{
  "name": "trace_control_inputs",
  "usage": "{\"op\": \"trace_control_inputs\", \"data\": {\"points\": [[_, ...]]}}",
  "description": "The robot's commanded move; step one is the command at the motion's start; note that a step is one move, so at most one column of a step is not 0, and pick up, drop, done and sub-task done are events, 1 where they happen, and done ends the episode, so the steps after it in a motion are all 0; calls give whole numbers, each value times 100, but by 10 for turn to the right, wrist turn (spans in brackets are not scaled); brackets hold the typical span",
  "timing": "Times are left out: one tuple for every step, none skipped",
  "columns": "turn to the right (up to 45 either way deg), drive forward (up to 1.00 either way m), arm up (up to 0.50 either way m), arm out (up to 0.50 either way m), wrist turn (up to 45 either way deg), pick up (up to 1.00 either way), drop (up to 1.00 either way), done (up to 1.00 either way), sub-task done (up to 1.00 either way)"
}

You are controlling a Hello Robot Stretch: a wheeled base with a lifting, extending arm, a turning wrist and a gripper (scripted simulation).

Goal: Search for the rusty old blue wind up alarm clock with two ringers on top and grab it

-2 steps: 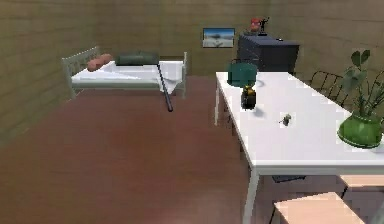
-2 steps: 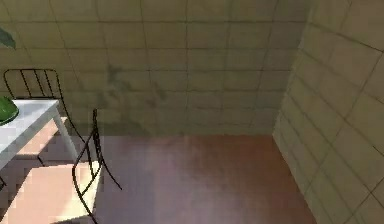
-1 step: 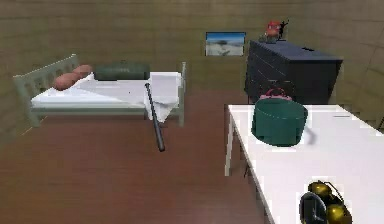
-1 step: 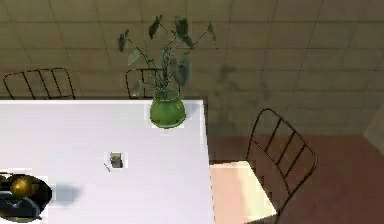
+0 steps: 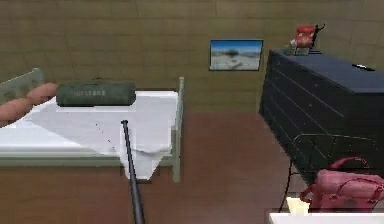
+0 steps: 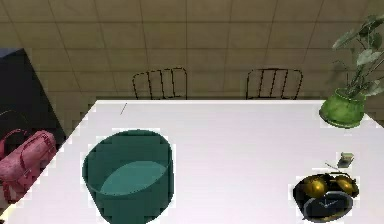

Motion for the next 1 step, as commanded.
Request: {"op": "trace_control_inputs", "data": {"points": [[60,0,0,0,0,0,0,0,0]]}}
